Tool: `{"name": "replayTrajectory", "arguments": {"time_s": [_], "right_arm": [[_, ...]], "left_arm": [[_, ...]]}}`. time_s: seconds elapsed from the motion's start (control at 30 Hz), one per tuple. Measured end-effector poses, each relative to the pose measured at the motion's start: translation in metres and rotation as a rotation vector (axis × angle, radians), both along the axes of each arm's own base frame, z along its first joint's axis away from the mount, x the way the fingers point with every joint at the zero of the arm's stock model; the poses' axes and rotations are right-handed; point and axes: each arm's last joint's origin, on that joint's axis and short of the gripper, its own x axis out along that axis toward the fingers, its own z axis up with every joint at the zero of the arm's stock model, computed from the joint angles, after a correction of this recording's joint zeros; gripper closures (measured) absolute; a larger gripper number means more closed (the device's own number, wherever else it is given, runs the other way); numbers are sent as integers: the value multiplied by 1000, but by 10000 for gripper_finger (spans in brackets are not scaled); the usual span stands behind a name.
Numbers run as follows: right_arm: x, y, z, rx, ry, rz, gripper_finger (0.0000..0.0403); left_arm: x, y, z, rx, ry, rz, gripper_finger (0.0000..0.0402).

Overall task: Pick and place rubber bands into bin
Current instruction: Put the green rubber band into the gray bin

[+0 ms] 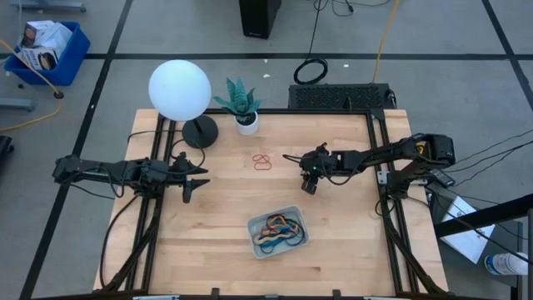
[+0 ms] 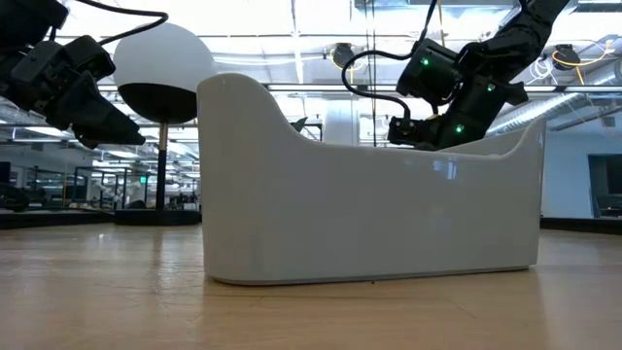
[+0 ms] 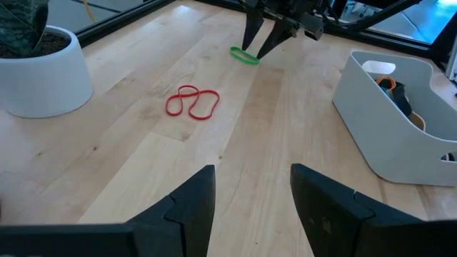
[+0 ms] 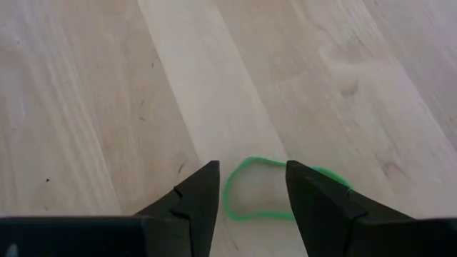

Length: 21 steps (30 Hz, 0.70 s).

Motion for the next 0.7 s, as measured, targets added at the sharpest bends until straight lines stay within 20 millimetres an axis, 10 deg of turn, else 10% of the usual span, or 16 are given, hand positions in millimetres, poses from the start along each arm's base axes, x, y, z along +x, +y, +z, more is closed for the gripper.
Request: {"name": "replayTrajectory", "arguments": {"time_s": [0.7], "right_arm": [[-5, 1, -7, -5, -29, -3, 248]], "left_arm": [[0, 0, 0, 0, 0, 0, 213]]}}
